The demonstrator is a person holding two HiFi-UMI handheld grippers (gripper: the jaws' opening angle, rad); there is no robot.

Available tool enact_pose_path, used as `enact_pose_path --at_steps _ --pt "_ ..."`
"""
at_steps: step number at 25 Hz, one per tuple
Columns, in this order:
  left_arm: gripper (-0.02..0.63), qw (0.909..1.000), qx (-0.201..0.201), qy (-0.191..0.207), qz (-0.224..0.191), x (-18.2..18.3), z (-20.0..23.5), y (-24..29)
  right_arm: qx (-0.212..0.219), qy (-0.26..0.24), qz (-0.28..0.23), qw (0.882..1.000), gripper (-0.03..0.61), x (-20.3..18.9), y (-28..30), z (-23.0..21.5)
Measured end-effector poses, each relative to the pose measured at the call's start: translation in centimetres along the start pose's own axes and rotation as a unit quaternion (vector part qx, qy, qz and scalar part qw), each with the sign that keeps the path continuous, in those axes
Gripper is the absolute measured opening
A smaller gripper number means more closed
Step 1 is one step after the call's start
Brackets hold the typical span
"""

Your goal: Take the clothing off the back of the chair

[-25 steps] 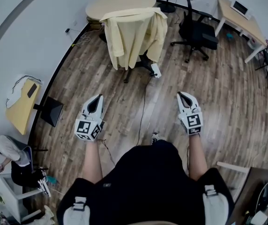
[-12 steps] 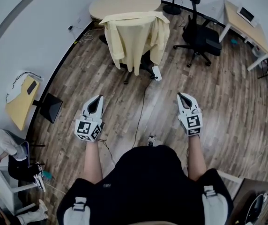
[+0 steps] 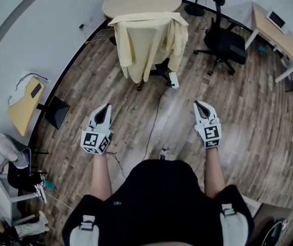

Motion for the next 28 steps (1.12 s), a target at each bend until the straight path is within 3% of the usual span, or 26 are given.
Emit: enact_pose_path --at_steps 11,17,28 --pt "0.002 0.9999 0.013 -0.004 0.008 -0.6 -2.4 0.5 0.013 0.001 -0.014 1.000 -0.006 -0.9 -0.2 -2.5" --pt "0.002 0.9997 0.020 -0.010 0.008 -0.5 -2.5 1.1 0.011 0.008 0.002 1.000 -0.006 -1.8 -0.1 -3.0" --pt "0.002 0.9999 0.004 -0.007 0.008 -0.6 -2.2 4.9 -0.007 0.024 0.016 1.000 -0.006 -2.9 0.7 -5.5"
Point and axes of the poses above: the fingertips, and each gripper's own axes: y forward along the fingers, z to its left, x out of its top, the point moved 6 cm from there along -y, backward along the fingers, and after that the axes turned 6 degrees about y, right-handed, at the moved point
